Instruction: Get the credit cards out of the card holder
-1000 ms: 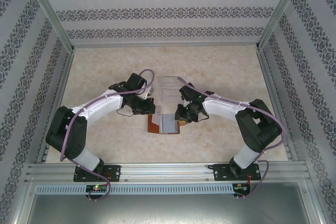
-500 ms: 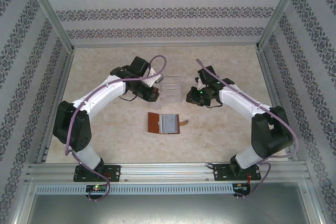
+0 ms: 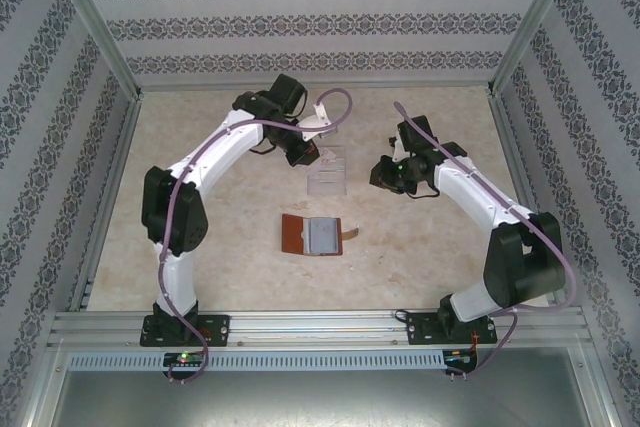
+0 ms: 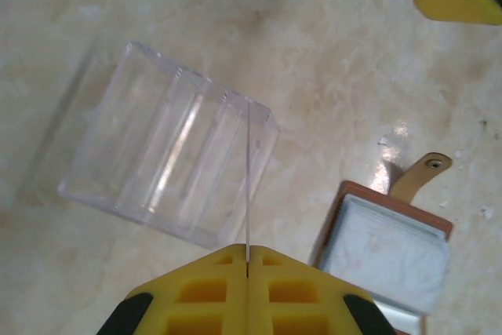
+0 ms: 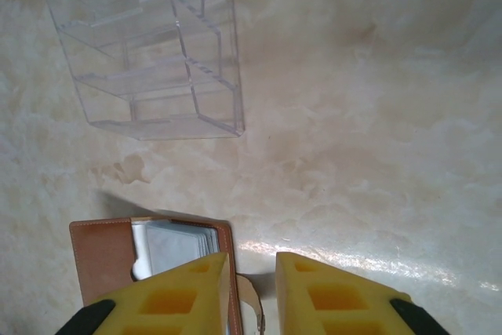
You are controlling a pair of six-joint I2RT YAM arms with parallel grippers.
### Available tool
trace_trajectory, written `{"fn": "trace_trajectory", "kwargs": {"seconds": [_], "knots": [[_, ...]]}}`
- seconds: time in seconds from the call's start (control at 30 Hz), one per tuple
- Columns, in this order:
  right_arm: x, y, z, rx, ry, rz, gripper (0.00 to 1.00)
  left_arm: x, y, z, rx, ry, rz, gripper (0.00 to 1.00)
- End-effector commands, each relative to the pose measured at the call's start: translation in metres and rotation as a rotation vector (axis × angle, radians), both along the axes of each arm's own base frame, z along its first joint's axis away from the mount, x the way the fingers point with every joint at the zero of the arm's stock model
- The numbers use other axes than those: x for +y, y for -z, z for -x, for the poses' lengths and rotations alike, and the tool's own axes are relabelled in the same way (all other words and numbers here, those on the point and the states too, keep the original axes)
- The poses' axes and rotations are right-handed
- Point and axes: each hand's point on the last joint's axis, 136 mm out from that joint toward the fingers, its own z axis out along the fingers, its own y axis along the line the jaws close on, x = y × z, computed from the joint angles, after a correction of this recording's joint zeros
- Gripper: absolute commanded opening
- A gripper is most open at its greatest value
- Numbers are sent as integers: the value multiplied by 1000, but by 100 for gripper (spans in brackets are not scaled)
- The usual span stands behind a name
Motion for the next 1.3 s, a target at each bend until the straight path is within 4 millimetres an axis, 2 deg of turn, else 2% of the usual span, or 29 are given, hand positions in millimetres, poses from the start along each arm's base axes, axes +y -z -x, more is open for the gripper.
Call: {"fn": "trace_trajectory", "kwargs": {"seconds": [0.0, 0.23, 0.37, 0.73, 0.87, 1.27], "knots": [[-6, -14, 1, -30, -5, 0, 25, -8, -2, 9, -10, 146, -22, 0], [-14, -17, 3, -37, 20, 2, 25, -16, 23, -3, -5, 217, -113, 0], [-18, -13, 5, -22, 29, 2, 25, -23, 35, -1, -6, 283, -139, 0], [-21, -9, 9, -12, 43, -2, 25, -20, 72, -9, -31, 343, -259, 0], [-21, -10, 9, -16, 48, -5, 25, -19, 82, -5, -8, 356, -281, 0], [-19, -13, 9, -18, 54, -19, 24, -20, 90, 19, 100, 412, -272, 0]]}}
